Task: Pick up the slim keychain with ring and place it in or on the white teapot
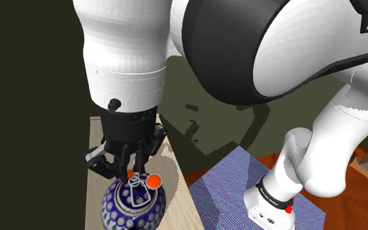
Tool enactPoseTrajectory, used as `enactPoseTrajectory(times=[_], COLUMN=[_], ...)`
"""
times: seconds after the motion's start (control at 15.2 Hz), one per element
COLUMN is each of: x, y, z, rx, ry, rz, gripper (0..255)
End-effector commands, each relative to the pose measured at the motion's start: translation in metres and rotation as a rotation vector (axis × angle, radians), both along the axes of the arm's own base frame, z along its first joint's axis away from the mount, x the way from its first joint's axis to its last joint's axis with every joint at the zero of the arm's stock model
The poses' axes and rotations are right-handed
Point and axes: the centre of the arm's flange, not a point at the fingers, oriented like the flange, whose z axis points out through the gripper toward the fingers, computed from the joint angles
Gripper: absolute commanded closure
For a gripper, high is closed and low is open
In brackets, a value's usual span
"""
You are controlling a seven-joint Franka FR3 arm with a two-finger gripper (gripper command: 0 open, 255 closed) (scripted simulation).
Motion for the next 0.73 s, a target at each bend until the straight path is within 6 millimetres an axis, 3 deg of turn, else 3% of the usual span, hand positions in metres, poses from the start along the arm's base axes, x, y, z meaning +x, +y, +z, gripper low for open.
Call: enactPoseTrajectory(times=[0.0,0.4,0.66], x=[0.000,0.000,0.000], y=[0.001,0.001,0.001], z=[-0.011,-0.043,-0.043], rx=[0.000,0.000,0.000], ry=[0.000,0.000,0.000], rz=[0.000,0.000,0.000], gripper=[255,255,255])
